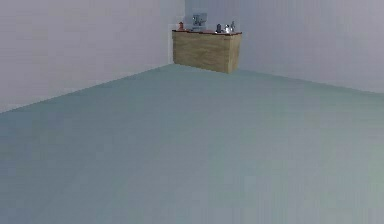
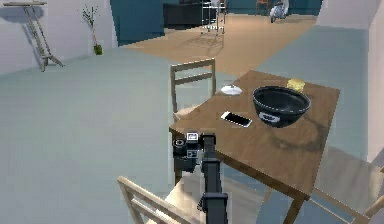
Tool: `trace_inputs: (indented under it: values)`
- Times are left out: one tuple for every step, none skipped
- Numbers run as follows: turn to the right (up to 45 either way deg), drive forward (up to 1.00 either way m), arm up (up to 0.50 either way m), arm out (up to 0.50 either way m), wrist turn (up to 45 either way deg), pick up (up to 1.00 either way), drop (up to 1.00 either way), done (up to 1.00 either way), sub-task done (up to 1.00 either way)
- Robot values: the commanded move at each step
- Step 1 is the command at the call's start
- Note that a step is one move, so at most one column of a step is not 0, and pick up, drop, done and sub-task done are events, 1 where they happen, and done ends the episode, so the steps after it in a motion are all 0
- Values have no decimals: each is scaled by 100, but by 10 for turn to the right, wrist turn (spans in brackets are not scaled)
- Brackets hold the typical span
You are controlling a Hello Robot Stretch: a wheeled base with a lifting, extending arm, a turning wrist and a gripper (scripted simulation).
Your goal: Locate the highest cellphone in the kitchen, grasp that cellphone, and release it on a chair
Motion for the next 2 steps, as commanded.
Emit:
trace_inputs:
  values:
    - [0,0,0,-8,0,0,0,0,0]
    - [0,0,0,0,0,0,0,100,0]
